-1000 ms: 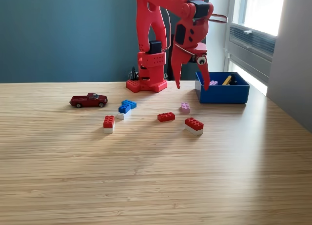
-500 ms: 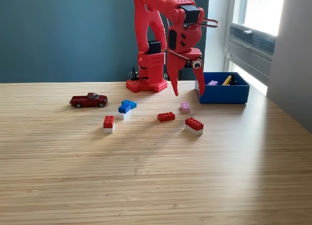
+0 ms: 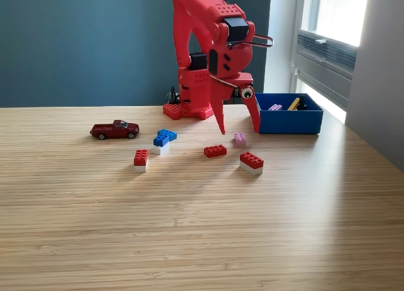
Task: Grasp a lego block and put it in the bin.
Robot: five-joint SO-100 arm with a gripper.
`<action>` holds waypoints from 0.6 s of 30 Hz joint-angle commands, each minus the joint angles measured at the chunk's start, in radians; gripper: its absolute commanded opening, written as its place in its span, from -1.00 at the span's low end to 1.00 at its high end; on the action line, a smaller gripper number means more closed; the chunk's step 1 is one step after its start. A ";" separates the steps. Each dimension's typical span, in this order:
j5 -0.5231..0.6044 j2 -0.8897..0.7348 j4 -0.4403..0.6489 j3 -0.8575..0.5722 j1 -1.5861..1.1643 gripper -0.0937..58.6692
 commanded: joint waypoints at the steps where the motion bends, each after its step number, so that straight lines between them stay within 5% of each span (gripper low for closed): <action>1: 0.011 0.046 -0.041 0.005 -0.005 -0.04; 18: 0.112 -0.020 -0.071 0.000 -0.018 -0.10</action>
